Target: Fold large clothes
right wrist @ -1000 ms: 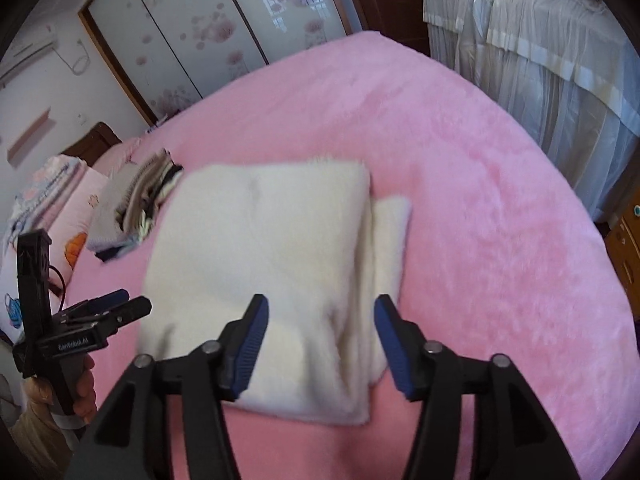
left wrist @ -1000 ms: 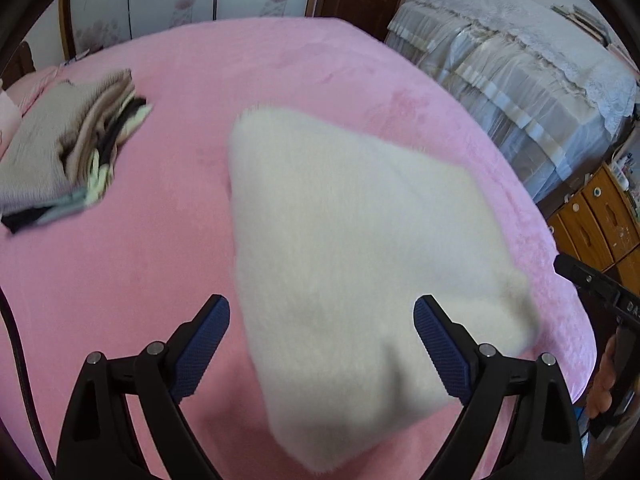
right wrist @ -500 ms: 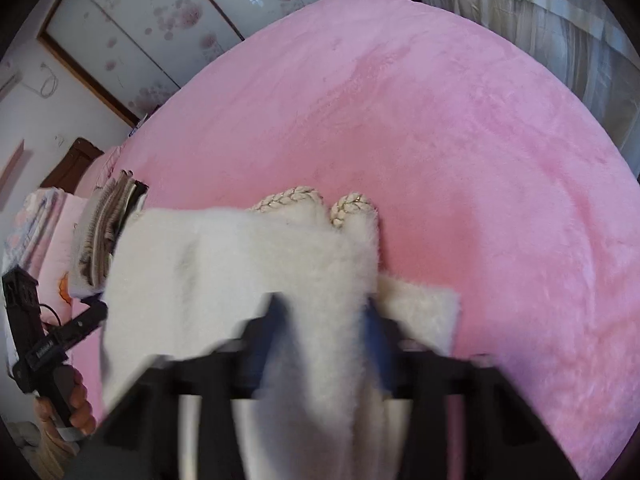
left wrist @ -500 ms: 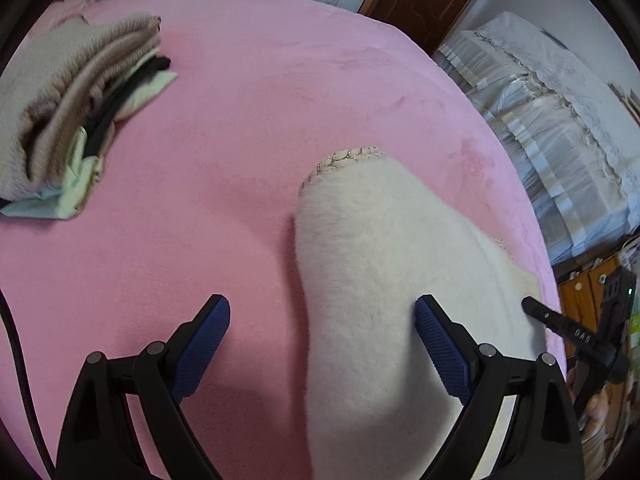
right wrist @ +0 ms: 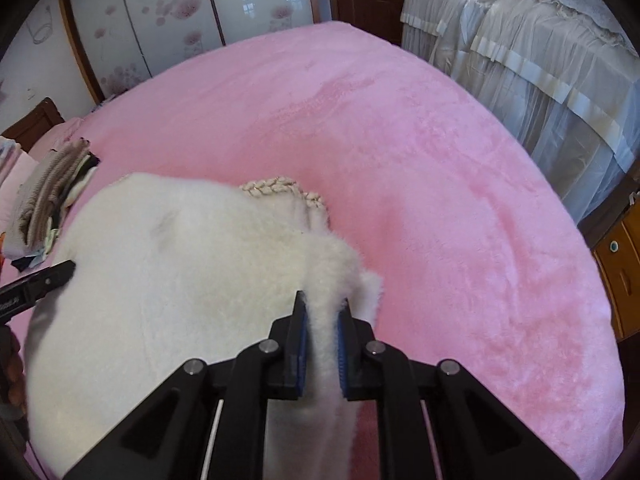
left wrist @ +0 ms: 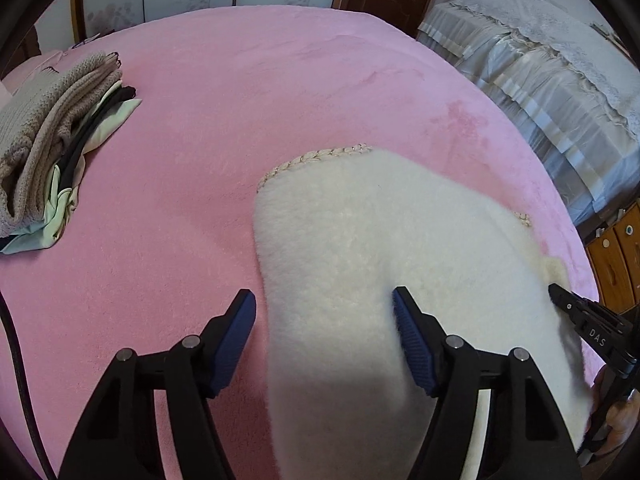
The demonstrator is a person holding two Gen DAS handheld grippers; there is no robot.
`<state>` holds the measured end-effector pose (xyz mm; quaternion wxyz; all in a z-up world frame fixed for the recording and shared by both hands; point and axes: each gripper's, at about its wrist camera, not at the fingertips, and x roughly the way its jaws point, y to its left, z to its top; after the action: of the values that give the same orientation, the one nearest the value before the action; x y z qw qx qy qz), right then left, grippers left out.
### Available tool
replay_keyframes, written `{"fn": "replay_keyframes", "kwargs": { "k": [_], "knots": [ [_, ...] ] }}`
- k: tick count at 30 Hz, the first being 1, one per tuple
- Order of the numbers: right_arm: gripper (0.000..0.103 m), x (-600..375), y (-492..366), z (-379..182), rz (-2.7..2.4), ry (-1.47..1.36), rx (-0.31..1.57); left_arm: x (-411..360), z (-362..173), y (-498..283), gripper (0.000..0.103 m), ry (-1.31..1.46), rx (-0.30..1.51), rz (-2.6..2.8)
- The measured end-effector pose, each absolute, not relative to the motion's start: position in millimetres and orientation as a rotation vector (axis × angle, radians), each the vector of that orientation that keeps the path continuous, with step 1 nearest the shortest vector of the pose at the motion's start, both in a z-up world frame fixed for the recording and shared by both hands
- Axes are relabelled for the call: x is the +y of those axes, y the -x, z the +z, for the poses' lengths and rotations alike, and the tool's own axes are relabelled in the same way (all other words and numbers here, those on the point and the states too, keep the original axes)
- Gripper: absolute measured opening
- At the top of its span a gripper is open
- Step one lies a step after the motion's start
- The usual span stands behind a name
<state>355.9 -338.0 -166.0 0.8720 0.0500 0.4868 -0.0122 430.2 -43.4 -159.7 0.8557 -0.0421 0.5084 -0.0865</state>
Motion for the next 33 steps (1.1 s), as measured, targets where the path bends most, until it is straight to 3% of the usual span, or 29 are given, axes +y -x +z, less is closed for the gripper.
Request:
{"fn": "replay_keyframes", "kwargs": {
  "k": [3,4,11,13,15,18,19,21,22,23,33],
  "knots": [
    [0.021,-344.5,-357.0,-152.3,-0.033,-0.15,1.024,-43.0,-144.4,-426.1,0.068,0.069,1.056,-0.177],
    [0.029,-346.3,-354.0,-143.3,-0.048,-0.161,1.019,-41.7,-136.8,-421.9,0.067,0.069,1.052,-0.186],
    [0.031,-292.7,-298.3,-81.5,0.133,-0.184,0.886,-31.3,-85.8,-360.8,0.067,0.186,0.977,-0.299],
    [0.031,-262.9,-281.4,-82.9,0.229,-0.167,0.89,-35.6,-90.6,-341.5,0.043,0.199,0.995,-0.331],
    [0.031,-241.6,-268.3,-94.9,0.27,-0.132,0.912,-43.9,-107.0,-325.3,0.035,0.177,1.039,-0.344],
    [0.031,-235.4,-258.8,-126.8,0.185,-0.01,0.963,-49.4,-120.1,-297.6,0.035,0.051,0.978,-0.277],
    [0.031,-243.8,-255.7,-137.5,0.143,0.01,0.983,-48.7,-122.8,-291.7,0.035,0.027,0.977,-0.273],
    [0.019,-268.0,-244.4,-144.9,0.131,-0.014,0.97,-39.5,-127.8,-282.9,0.037,0.042,0.993,-0.295],
    [0.006,-280.9,-236.6,-143.3,0.11,-0.018,0.965,-33.9,-129.7,-280.8,0.039,0.064,1.003,-0.306],
    [0.0,-290.3,-229.4,-141.2,0.104,-0.029,0.964,-29.9,-131.4,-279.0,0.039,0.082,1.015,-0.312],
    [0.0,-313.3,-204.7,-156.7,0.093,-0.13,0.994,-34.6,-140.1,-272.8,0.039,0.089,1.019,-0.284]
  ]
}}
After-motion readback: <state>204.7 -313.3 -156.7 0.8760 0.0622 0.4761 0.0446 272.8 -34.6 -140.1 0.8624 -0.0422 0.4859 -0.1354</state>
